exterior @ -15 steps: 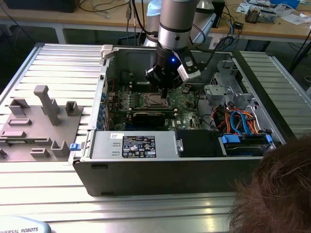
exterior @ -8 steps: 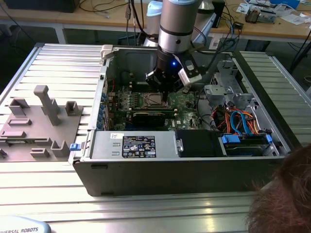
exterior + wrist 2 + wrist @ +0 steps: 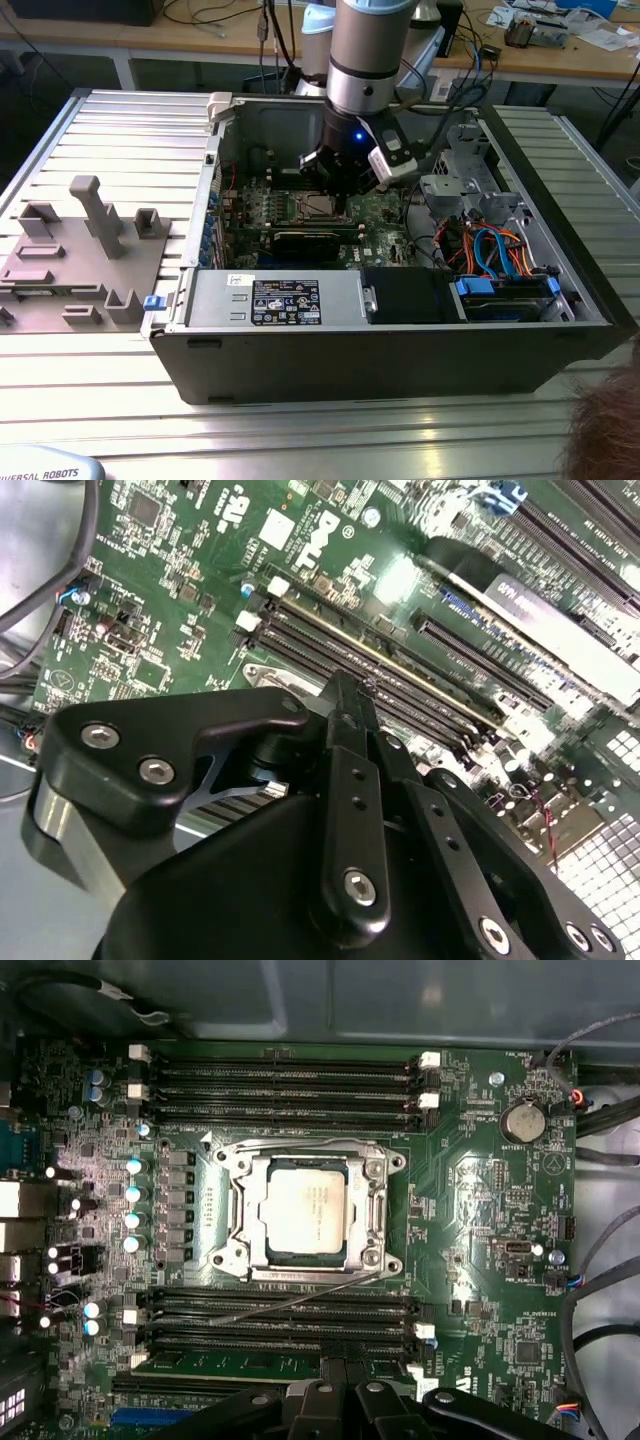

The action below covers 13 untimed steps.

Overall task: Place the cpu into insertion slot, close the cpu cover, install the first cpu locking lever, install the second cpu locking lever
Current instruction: 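Install the second cpu locking lever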

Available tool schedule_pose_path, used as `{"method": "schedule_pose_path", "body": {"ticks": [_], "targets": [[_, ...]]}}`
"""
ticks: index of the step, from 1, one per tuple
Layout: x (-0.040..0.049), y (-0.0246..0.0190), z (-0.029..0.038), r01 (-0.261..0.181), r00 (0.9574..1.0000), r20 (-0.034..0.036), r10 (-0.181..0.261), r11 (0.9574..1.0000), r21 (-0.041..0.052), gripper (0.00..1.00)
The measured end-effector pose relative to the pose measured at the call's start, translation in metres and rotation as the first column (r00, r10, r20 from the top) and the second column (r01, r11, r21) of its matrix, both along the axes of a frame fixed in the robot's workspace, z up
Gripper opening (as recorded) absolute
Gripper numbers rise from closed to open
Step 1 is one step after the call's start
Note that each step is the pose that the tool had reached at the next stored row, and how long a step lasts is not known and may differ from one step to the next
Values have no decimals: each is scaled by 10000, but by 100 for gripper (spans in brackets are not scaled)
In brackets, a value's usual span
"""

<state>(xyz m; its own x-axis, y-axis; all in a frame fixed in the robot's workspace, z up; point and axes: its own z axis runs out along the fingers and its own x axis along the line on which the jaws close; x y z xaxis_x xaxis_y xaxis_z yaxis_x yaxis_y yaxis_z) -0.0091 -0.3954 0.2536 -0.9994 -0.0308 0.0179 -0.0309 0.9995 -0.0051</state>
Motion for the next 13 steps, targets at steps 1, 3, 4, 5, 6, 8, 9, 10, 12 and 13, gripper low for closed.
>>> {"method": "schedule_pose_path", "body": {"ticks": [1,3,4,5,6,8,9,10,12,13], "targets": [[0,-11,0,0,10000,0,0,10000,0,11],[0,-31,0,0,10000,0,0,10000,0,11],[0,-40,0,0,10000,0,0,10000,-1,11],[0,-51,0,0,10000,0,0,10000,-1,11],[0,-64,1,0,10000,-1,0,10000,-1,11],[0,-113,0,0,10000,0,0,10000,0,11],[0,-128,0,0,10000,0,0,10000,0,11],[0,-146,0,0,10000,0,0,10000,0,11],[0,-187,0,1,10000,0,-1,10000,-1,11],[0,-206,0,0,10000,0,0,10000,-1,11]]}}
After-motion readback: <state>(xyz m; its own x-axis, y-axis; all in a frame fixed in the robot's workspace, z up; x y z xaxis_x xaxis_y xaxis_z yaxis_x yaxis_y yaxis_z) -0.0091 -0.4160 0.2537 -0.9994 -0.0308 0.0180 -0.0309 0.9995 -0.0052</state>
